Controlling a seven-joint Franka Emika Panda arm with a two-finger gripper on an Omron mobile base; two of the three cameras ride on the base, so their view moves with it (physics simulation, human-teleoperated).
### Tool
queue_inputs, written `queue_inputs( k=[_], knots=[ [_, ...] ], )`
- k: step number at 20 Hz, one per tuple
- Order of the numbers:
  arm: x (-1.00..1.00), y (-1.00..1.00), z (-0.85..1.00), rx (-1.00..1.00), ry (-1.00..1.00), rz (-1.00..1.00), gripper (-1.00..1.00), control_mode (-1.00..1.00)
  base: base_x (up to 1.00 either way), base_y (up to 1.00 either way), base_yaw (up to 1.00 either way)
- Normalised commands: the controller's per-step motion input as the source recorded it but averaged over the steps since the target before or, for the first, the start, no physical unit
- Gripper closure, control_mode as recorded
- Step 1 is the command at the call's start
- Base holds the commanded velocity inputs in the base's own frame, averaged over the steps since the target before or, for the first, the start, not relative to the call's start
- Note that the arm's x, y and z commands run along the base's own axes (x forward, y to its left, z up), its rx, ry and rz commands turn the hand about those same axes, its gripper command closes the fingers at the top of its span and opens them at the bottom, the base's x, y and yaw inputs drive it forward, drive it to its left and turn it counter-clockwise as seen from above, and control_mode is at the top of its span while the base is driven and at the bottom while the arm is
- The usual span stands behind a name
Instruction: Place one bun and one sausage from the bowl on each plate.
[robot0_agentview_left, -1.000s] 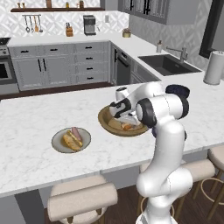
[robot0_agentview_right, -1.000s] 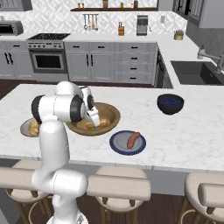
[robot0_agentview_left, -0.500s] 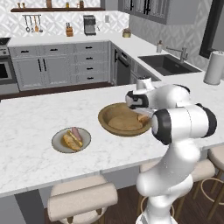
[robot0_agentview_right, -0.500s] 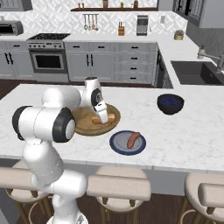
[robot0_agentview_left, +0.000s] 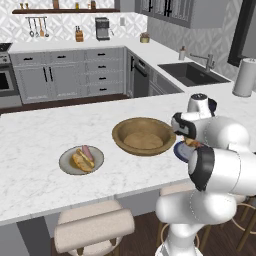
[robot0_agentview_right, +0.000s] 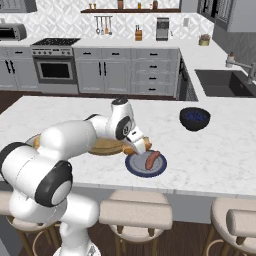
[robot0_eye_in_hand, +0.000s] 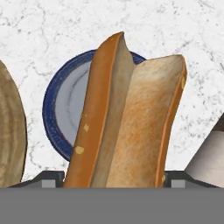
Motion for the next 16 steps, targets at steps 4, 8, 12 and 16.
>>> queue_inputs(
  k=[4, 8, 12, 16],
  knots=[
    [0.02, -0.02, -0.19, -0.11, 0.05, 0.08, 1.0, -1.0, 0.0, 0.0, 0.0],
    [0.14, 0.0, -0.28, -0.07, 0.0, 0.03, 1.0, -1.0, 0.0, 0.0, 0.0],
    [0.31, 0.0, -0.36, -0.03, 0.0, 0.03, -1.0, -1.0, 0.0, 0.0, 0.0],
    [0.11, -0.05, -0.11, -0.01, 0.0, 0.01, -1.0, -1.0, 0.0, 0.0, 0.0]
  ],
)
